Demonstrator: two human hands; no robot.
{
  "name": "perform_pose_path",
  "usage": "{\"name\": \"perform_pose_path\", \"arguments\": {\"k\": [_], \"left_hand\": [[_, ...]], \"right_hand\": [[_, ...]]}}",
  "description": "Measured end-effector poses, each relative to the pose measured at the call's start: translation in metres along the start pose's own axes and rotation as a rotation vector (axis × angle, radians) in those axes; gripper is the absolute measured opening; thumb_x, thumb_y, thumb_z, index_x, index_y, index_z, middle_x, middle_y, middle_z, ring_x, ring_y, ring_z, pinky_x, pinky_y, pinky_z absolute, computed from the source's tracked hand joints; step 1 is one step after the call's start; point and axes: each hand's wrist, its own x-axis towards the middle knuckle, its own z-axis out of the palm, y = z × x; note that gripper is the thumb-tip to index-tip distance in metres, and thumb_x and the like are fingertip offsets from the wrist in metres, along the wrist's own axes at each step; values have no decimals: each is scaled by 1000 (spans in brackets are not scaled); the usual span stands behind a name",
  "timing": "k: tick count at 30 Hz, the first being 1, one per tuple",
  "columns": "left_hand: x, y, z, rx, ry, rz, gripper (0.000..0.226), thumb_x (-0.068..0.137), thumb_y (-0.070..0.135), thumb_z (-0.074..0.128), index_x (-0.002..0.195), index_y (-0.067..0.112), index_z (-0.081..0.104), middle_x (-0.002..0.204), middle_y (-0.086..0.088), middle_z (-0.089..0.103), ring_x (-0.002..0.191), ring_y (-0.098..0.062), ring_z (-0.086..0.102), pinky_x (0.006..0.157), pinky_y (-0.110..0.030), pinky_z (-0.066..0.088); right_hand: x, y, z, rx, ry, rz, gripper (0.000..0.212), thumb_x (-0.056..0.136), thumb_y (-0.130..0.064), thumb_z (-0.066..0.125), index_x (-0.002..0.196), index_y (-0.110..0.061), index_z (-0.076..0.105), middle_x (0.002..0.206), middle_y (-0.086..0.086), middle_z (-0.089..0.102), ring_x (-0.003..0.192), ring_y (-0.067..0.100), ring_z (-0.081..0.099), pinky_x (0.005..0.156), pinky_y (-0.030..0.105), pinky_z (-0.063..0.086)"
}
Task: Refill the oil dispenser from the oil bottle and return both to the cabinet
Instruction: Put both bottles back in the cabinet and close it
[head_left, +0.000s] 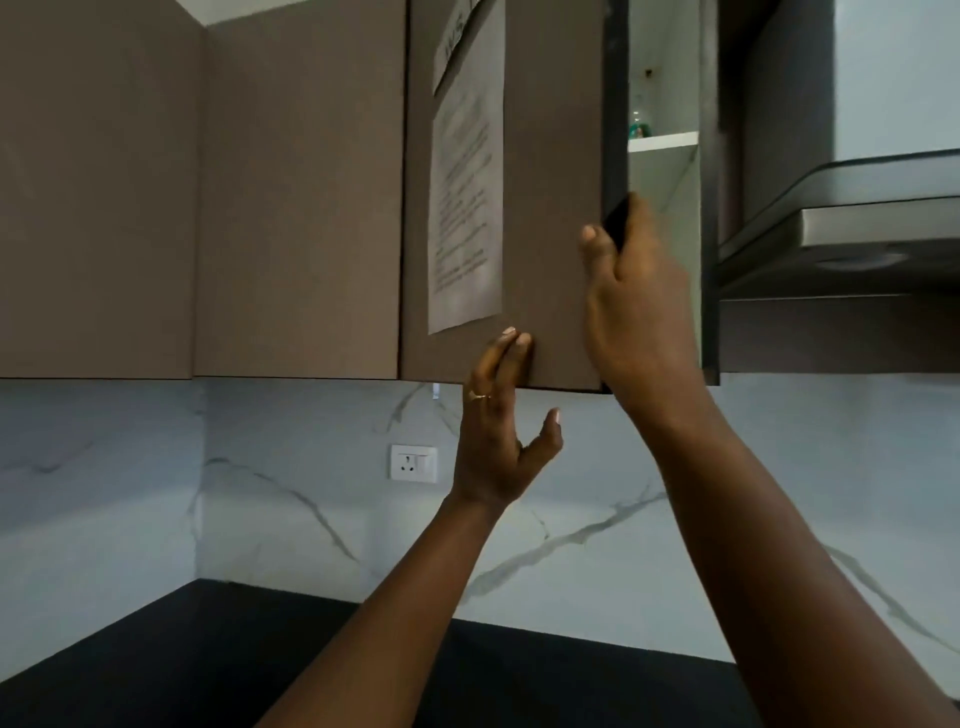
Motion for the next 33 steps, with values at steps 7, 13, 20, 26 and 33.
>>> {"name": "perform_pose_path", "arguments": {"k": [7,13,20,26,33], "left_hand": [[2,-20,60,100,-345,-255,69,83,64,24,142,42,-4,158,9,-3,145,-15,-4,113,-37,15],[6,-45,106,272,-537,-304,75,81,74,20,135,44,-22,156,7,-18,144,-18,-18,117,-42,1],[3,-65,141,406,-677,-318,77,89,64,30,133,41,-28,152,6,-31,141,-20,-26,114,-42,-10],[6,-82,158,460,-776,-326,81,86,69,29,137,38,-27,151,6,-32,142,-20,-24,115,-43,-7],[3,-98,171,537,-862,-330,85,85,71,27,142,33,-23,152,4,-31,142,-21,-24,116,-45,-5]], "right_hand": [[14,110,-21,-539,245,-73,59,96,1,41,147,-2,10,153,18,21,135,33,32,104,43,38],[29,195,-35,-837,105,-126,73,87,13,51,144,5,6,154,23,3,136,29,-11,105,36,4],[52,253,-40,-867,-9,-62,77,91,6,51,145,2,-4,155,18,-9,138,29,-18,103,32,1],[59,292,-29,-851,-43,-39,74,92,6,48,144,5,-4,154,23,-7,138,33,-18,106,38,-7],[59,329,-19,-800,-89,-15,61,95,6,26,144,1,-8,154,17,-13,142,31,-16,111,33,-7]]}}
